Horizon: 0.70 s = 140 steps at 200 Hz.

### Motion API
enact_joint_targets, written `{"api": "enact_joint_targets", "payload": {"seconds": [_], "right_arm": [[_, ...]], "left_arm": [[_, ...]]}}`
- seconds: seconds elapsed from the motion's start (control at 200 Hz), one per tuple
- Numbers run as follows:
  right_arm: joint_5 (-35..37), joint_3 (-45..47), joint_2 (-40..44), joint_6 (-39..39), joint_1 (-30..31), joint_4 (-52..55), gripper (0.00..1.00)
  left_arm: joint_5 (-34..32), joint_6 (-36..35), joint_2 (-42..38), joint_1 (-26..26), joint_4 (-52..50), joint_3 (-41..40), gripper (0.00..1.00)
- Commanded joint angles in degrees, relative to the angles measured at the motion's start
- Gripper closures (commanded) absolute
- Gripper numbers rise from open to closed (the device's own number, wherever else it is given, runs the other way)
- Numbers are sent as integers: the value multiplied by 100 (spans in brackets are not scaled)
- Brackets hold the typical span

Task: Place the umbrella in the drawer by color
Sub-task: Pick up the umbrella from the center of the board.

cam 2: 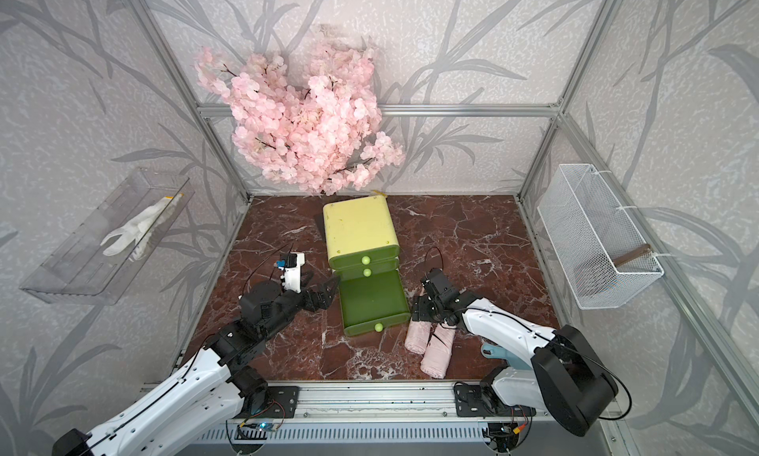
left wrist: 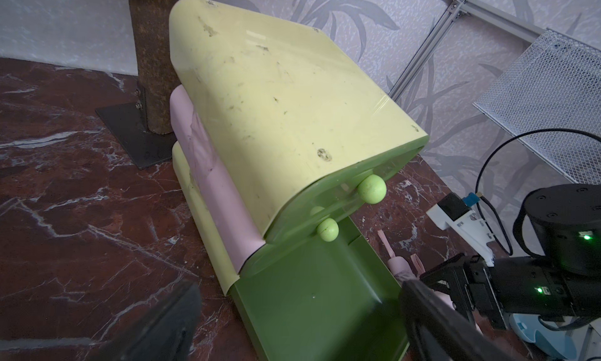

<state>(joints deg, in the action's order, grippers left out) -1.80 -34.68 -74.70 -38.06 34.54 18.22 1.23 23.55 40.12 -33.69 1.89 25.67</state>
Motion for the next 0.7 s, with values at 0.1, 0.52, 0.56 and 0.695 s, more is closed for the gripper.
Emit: {"api": "enact_joint_targets", "payload": {"seconds": [0.1,0.52,0.56,0.695], "right_arm": [[-69,-186,-601,-38,-208,-283,25],[954,-397,-2,542,-678,127,54],[1114,-468,190,665,-678,190,54],[1205,-779,1073,1693,-677,111,54]], "left_arm": [[47,-148,-142,-5,268,-178,0],[35,-131,-252,-6,313,-313,0],[31,-131,-262,-14,312,-317,0],[2,-158,-273,-12,312,-321,0]]}}
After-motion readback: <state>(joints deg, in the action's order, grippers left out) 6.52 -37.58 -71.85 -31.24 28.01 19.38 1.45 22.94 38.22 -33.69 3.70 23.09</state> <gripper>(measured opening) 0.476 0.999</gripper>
